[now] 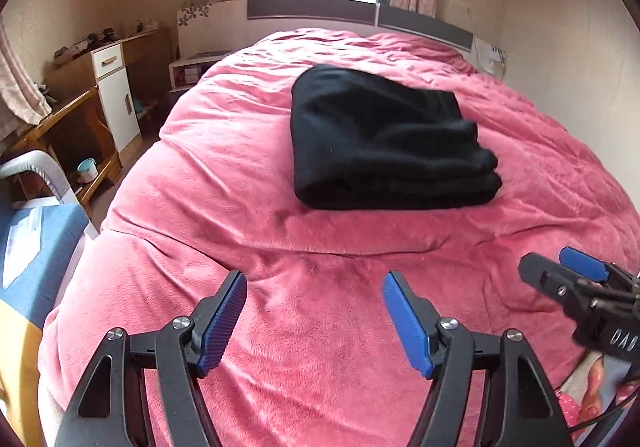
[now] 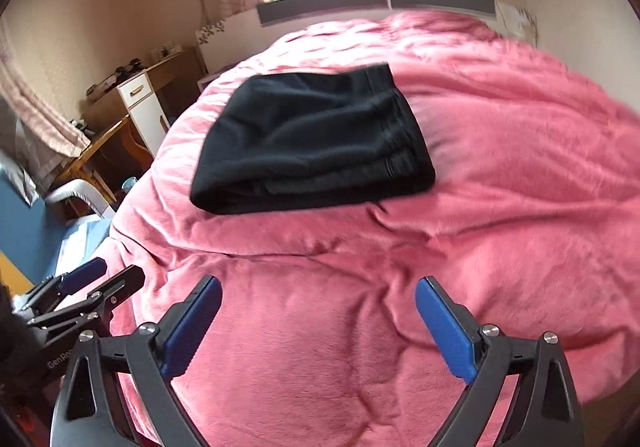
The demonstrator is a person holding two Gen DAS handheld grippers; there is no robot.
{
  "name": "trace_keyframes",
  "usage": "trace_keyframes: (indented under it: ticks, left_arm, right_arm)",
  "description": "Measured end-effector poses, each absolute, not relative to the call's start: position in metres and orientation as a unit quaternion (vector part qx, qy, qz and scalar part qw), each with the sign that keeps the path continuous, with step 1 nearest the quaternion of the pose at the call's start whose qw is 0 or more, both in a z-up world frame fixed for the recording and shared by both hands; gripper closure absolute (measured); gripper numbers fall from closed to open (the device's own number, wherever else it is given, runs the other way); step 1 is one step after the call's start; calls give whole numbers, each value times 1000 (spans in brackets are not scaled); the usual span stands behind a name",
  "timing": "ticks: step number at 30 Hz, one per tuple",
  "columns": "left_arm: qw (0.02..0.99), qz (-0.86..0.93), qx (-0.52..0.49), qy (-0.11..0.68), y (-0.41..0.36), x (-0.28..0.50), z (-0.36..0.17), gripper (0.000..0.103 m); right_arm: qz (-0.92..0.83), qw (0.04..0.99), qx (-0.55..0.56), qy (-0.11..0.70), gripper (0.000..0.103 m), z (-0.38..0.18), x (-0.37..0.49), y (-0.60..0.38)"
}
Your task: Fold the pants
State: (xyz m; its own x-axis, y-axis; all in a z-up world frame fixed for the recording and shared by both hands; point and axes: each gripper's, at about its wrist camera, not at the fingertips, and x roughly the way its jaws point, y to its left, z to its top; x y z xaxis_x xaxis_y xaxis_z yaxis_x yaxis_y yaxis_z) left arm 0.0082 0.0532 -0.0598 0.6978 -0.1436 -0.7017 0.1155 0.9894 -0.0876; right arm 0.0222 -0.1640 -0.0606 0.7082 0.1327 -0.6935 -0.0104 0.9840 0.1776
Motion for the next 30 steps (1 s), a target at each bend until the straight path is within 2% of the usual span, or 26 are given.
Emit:
trace_keyframes:
  ticks: [5,12,19,30]
  left_arm:
    - [929,-43,-5,367,54,0,-47,31]
    - [936,-32,-15,350,60,-12,-34,31]
    - [941,-28,-23,338,63,-22,-25,31]
    - [944,-29,-11,328,56,-29,-21,31]
  right_arm:
    - [26,933,48,356,0,-45,13,-151]
    - [-21,943,17,331,0,-36,4,-144]
    - [-19,941,53,332,0,-33,1,-152]
    - [-14,944,50,326,0,-27,-2,-149]
